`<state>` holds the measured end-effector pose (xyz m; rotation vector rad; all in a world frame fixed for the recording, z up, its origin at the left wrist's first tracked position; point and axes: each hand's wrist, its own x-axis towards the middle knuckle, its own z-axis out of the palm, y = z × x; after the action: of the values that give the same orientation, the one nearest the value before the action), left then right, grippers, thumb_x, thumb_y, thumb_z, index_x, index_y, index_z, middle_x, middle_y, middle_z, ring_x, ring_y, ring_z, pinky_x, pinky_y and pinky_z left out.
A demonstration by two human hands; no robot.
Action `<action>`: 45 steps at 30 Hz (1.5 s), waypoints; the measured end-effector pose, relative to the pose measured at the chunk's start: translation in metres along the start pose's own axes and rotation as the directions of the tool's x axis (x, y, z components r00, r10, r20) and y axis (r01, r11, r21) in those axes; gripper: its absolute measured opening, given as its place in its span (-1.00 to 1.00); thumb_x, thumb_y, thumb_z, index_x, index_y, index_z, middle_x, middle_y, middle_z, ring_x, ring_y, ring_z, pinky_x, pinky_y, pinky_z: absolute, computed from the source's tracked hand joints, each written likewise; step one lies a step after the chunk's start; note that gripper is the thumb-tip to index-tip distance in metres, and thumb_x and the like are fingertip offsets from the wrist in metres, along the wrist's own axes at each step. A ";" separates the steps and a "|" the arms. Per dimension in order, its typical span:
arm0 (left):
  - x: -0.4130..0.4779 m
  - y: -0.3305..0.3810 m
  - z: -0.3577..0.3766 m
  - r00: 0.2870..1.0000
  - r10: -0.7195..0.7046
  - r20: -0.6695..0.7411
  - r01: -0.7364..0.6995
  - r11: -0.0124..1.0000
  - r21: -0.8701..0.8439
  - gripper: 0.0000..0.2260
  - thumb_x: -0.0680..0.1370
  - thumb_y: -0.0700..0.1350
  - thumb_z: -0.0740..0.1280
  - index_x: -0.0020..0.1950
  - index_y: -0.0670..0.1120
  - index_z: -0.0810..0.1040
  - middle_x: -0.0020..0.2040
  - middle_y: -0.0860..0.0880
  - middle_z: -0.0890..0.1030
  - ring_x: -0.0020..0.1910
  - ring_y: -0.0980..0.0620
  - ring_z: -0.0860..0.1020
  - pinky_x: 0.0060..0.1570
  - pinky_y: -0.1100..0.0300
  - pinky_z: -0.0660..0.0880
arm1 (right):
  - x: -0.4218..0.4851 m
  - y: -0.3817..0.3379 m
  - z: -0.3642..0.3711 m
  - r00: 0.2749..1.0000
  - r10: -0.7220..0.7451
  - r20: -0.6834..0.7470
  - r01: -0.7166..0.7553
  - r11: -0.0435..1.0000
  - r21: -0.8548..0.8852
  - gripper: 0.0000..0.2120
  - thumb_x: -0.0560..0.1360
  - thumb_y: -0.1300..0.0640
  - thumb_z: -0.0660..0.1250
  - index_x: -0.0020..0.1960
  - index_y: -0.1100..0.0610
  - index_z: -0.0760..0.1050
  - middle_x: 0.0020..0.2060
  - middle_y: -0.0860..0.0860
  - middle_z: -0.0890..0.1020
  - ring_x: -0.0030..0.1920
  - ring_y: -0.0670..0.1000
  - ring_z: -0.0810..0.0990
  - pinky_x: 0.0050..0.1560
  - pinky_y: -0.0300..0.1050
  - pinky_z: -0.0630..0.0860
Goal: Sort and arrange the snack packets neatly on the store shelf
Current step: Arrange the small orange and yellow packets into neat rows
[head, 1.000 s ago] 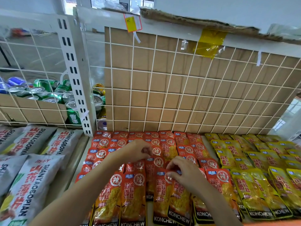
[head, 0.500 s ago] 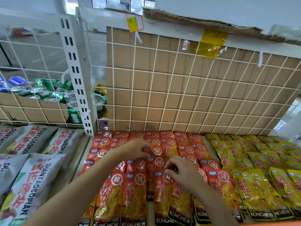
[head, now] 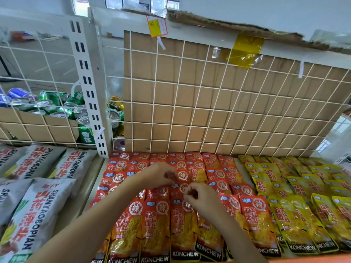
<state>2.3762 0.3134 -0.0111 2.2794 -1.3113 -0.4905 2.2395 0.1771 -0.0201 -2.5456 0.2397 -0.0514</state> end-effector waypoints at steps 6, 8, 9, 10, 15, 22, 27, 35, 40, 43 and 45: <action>-0.001 0.003 0.000 1.000 0.004 0.007 -0.004 1.000 0.001 -0.81 0.53 -0.14 0.32 0.13 -0.03 0.59 -0.03 0.10 0.58 -0.18 0.31 0.44 -0.24 0.48 0.31 | -0.002 0.000 -0.004 0.999 -0.017 0.037 0.017 1.000 0.003 -0.95 0.49 0.08 0.33 -0.15 -0.04 0.51 -0.27 -0.23 0.50 -0.23 -0.27 0.48 -0.23 -0.44 0.36; -0.001 0.004 0.000 1.000 0.007 0.004 -0.007 1.000 0.005 -0.81 0.54 -0.14 0.32 0.14 -0.03 0.58 -0.09 0.15 0.52 -0.21 0.37 0.41 -0.27 0.51 0.33 | -0.003 0.000 -0.003 0.999 -0.026 0.039 0.026 1.000 -0.009 -0.95 0.49 0.07 0.32 -0.15 -0.05 0.51 -0.29 -0.25 0.49 -0.24 -0.28 0.47 -0.24 -0.46 0.35; -0.002 0.005 0.000 1.000 0.011 0.001 -0.011 1.000 0.004 -0.80 0.54 -0.15 0.32 0.15 -0.04 0.58 -0.11 0.16 0.49 -0.23 0.39 0.39 -0.27 0.54 0.34 | -0.003 0.000 -0.002 0.999 -0.026 0.039 0.027 1.000 -0.013 -0.94 0.48 0.07 0.32 -0.16 -0.07 0.49 -0.29 -0.25 0.49 -0.24 -0.28 0.47 -0.23 -0.46 0.36; -0.003 0.005 0.000 1.000 0.014 -0.003 -0.014 1.000 0.002 -0.80 0.54 -0.15 0.32 0.15 -0.05 0.58 -0.12 0.17 0.48 -0.24 0.40 0.39 -0.26 0.57 0.34 | -0.003 0.000 -0.001 0.999 -0.022 0.040 0.023 1.000 -0.015 -0.92 0.48 0.06 0.32 -0.18 -0.09 0.48 -0.29 -0.26 0.50 -0.22 -0.28 0.48 -0.21 -0.46 0.37; -0.005 0.006 -0.001 1.000 0.013 -0.007 -0.013 1.000 0.007 -0.81 0.54 -0.15 0.31 0.15 -0.04 0.58 -0.12 0.16 0.48 -0.24 0.38 0.39 -0.30 0.55 0.33 | -0.003 0.001 0.000 0.999 -0.011 0.035 0.012 1.000 -0.022 -0.83 0.48 0.04 0.32 -0.25 -0.16 0.41 -0.29 -0.28 0.51 -0.20 -0.26 0.50 -0.12 -0.39 0.41; -0.005 0.005 0.001 1.000 0.003 -0.006 -0.003 1.000 0.008 -0.81 0.54 -0.14 0.32 0.14 -0.01 0.59 -0.11 0.16 0.50 -0.20 0.31 0.41 -0.29 0.49 0.28 | -0.005 0.001 0.001 1.000 -0.008 0.004 0.008 1.000 -0.005 -0.92 0.48 0.05 0.33 -0.18 -0.08 0.48 -0.28 -0.24 0.52 -0.18 -0.21 0.53 -0.09 -0.34 0.41; -0.005 0.006 0.001 1.000 0.005 -0.007 -0.005 1.000 0.021 -0.81 0.54 -0.14 0.32 0.14 -0.02 0.59 -0.12 0.16 0.50 -0.22 0.33 0.40 -0.29 0.48 0.27 | -0.005 0.001 0.001 1.000 -0.008 0.001 0.008 1.000 0.001 -0.91 0.48 0.06 0.33 -0.19 -0.09 0.47 -0.29 -0.24 0.52 -0.18 -0.19 0.54 -0.08 -0.33 0.43; -0.006 0.007 0.003 1.000 -0.016 -0.023 0.016 1.000 0.007 -0.80 0.53 -0.15 0.33 0.15 -0.02 0.59 -0.10 0.14 0.53 -0.22 0.35 0.41 -0.29 0.56 0.31 | -0.013 0.004 -0.004 0.992 -0.054 -0.112 0.059 0.997 0.043 -0.91 0.49 0.02 0.33 -0.03 -0.01 0.49 -0.12 -0.25 0.46 -0.04 -0.24 0.42 0.00 -0.43 0.32; -0.008 0.008 0.006 0.997 -0.052 -0.057 0.051 0.999 -0.018 -0.81 0.52 -0.16 0.35 0.12 -0.01 0.61 -0.05 0.12 0.59 -0.16 0.28 0.46 -0.25 0.58 0.32 | -0.023 0.019 -0.029 0.967 0.001 -0.254 0.006 1.000 0.026 -0.95 0.51 0.08 0.31 -0.06 -0.04 0.46 -0.11 -0.21 0.49 -0.02 -0.20 0.44 -0.02 -0.40 0.30; -0.013 0.013 0.009 0.991 -0.061 -0.123 0.064 0.998 0.021 -0.83 0.53 -0.12 0.34 0.10 0.00 0.60 -0.05 0.17 0.52 -0.10 0.25 0.47 -0.13 0.49 0.38 | -0.030 0.033 -0.041 0.961 0.018 -0.275 -0.017 1.000 0.009 -0.96 0.51 0.10 0.32 -0.08 -0.02 0.47 -0.13 -0.20 0.50 -0.04 -0.17 0.47 -0.01 -0.33 0.35; -0.018 0.018 0.016 0.980 -0.041 -0.196 0.059 0.994 0.088 -0.83 0.54 -0.06 0.32 0.12 0.02 0.58 0.02 0.13 0.52 0.00 0.18 0.46 0.02 0.30 0.43 | -0.036 0.042 -0.047 0.959 0.017 -0.282 -0.025 0.999 -0.023 -0.98 0.51 0.09 0.32 -0.07 -0.01 0.49 -0.14 -0.22 0.47 -0.04 -0.17 0.47 0.00 -0.29 0.37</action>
<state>2.3460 0.3179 -0.0130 2.3739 -1.2054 -0.2193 2.1932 0.1243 -0.0036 -2.5563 0.3794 -0.4075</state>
